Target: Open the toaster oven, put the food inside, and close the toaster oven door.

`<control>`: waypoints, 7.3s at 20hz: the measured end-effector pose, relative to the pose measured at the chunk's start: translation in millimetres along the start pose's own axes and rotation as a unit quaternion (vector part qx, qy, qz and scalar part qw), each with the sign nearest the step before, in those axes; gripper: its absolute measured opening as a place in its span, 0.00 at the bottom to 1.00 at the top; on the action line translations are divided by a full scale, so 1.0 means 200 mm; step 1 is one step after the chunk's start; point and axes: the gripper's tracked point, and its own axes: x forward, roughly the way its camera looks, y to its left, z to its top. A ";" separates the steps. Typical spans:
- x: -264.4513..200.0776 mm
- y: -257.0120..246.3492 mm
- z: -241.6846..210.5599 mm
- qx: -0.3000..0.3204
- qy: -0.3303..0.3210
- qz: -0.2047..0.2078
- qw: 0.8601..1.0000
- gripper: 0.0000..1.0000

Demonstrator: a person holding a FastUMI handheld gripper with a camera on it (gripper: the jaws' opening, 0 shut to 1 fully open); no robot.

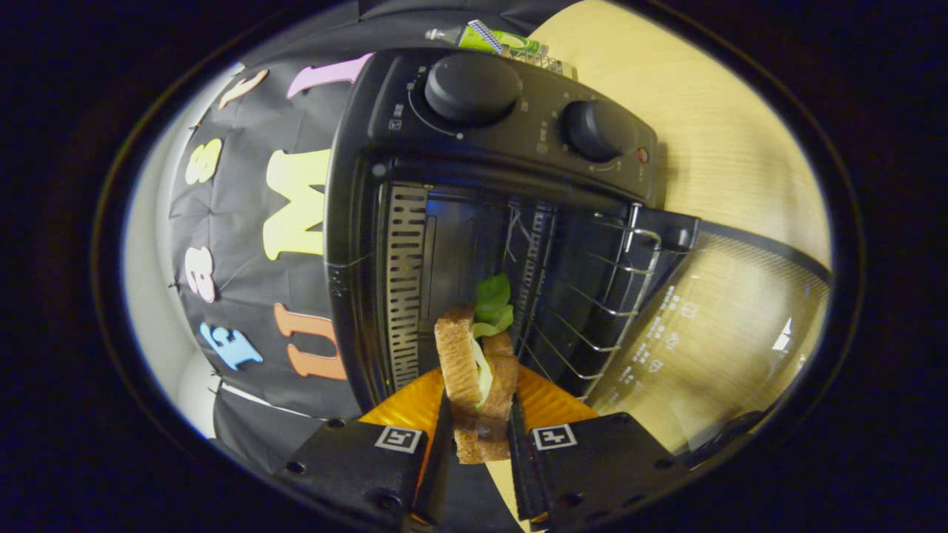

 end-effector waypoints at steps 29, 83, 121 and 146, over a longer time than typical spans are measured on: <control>-0.19 -0.29 -0.04 -0.606 0.262 -0.271 0.701 1.00; -0.62 -0.32 -0.07 -0.618 0.068 -0.184 0.761 1.00; -1.85 1.29 -0.38 -0.641 -0.156 0.003 0.751 1.00; -1.89 1.39 -0.76 -0.655 -0.153 0.021 0.739 1.00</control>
